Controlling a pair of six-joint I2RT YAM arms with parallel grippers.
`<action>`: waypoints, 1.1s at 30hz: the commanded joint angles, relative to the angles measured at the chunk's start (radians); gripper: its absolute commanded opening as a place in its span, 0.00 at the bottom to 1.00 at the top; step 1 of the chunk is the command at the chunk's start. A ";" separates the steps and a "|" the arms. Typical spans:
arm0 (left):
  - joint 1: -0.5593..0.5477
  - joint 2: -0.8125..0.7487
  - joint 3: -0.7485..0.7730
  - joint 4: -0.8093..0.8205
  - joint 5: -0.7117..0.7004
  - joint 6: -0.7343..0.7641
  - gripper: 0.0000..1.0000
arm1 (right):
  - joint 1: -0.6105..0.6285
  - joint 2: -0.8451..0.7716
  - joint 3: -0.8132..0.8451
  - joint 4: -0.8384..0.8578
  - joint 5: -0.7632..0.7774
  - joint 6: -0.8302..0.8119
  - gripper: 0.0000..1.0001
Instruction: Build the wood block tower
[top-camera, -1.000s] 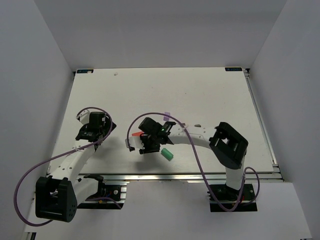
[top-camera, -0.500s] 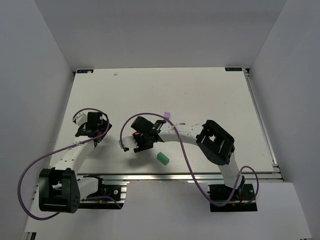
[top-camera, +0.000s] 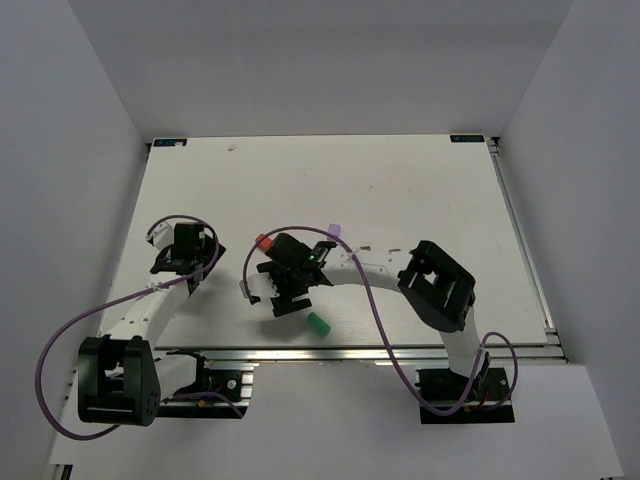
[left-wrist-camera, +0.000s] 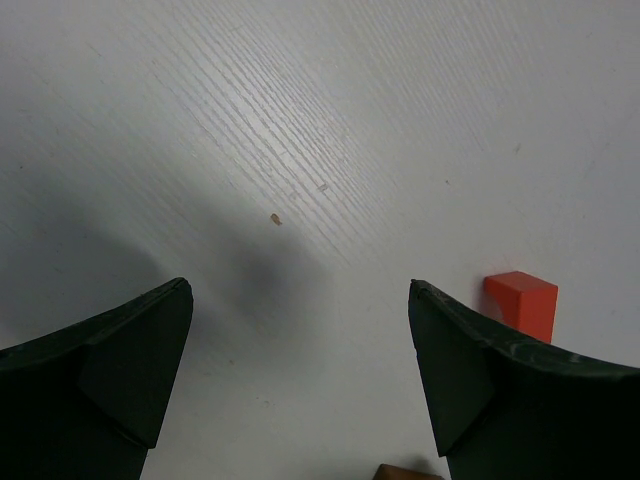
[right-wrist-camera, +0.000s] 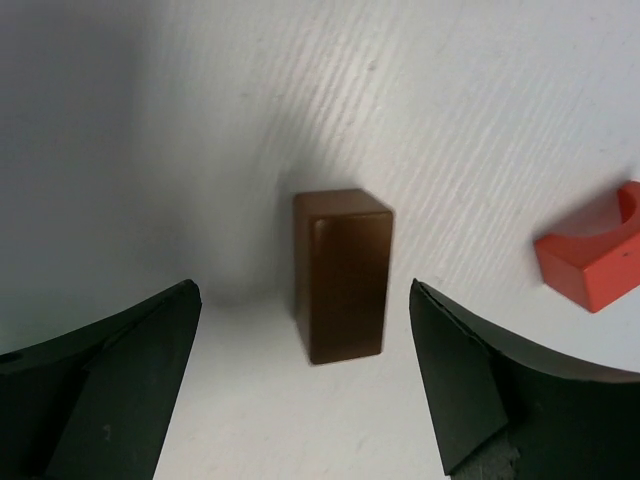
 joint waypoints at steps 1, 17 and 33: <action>0.004 -0.013 -0.019 0.024 0.034 0.009 0.98 | 0.006 -0.105 -0.047 0.015 -0.075 0.027 0.89; -0.064 0.359 0.283 0.265 0.192 0.138 0.98 | -0.032 -0.332 -0.353 0.363 0.014 0.451 0.89; -0.197 0.701 0.492 0.376 0.200 0.190 0.53 | -0.081 -0.294 -0.448 0.509 -0.024 0.621 0.89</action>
